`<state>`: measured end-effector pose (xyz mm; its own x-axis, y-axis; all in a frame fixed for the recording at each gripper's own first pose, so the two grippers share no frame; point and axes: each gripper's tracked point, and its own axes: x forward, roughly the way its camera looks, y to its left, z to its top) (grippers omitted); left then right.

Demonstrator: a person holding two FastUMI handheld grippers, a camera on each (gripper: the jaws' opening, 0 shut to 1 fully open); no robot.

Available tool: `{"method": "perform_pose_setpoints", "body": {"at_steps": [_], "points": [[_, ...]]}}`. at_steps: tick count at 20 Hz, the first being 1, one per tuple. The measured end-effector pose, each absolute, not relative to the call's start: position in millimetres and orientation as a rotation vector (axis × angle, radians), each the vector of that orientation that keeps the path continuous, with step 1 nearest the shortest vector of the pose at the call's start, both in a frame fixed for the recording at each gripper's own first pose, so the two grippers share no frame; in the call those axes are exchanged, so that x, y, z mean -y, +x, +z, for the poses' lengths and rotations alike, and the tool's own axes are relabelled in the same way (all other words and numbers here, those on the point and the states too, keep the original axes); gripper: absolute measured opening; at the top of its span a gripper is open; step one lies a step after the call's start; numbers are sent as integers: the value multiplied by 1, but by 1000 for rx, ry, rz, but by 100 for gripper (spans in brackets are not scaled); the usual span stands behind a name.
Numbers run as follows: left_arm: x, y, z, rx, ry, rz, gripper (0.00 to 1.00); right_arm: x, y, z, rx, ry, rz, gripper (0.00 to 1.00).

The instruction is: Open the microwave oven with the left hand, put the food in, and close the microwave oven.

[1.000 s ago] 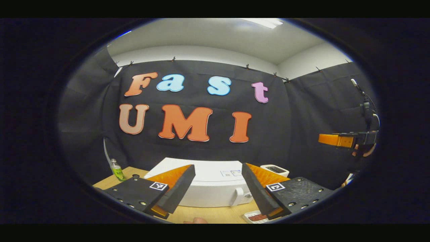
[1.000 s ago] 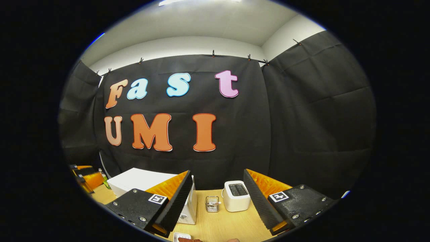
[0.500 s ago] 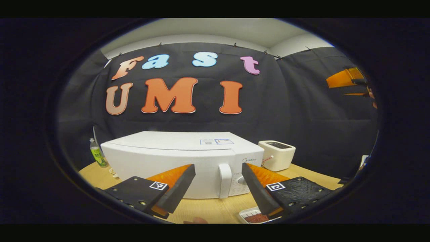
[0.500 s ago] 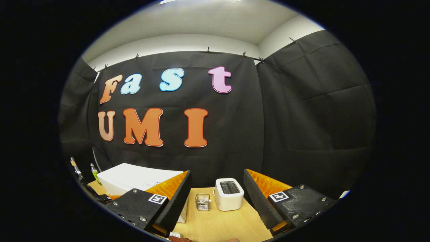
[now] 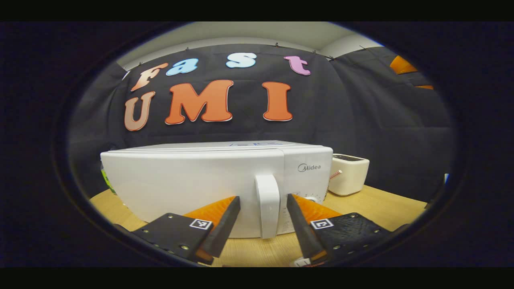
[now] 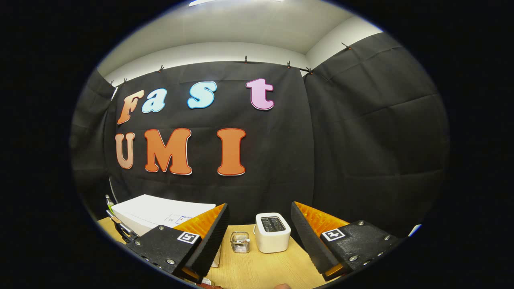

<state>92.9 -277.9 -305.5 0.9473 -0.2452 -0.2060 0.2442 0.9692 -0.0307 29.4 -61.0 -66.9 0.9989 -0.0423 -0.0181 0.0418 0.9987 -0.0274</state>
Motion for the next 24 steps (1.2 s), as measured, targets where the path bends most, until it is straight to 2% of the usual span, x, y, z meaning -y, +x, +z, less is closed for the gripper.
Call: {"method": "perform_pose_setpoints", "body": {"at_steps": [1,3,5,6,7,9,16,24], "points": [[282,93,-309,-217,-18,-266,70,60,30,-67,-15,-27,-38,95],[282,90,-311,-219,-62,-252,27,61,30,-70,-18,-30,-35,95],[284,91,-310,-222,-75,-257,12,64,29,-74,-26,-33,-36,95],[285,88,-311,-229,-78,-269,22,66,28,-76,-28,-35,-37,95],[284,79,-313,-246,-91,-276,7,68,27,-78,-31,-35,-38,95],[279,63,-306,-224,-85,-284,12,73,25,-79,-28,-27,-44,95],[242,-20,-296,-234,-82,-417,12,75,11,-87,-41,-20,-35,95],[167,-96,-287,-280,-62,-427,12,51,-6,-90,-48,-16,13,95]]}}
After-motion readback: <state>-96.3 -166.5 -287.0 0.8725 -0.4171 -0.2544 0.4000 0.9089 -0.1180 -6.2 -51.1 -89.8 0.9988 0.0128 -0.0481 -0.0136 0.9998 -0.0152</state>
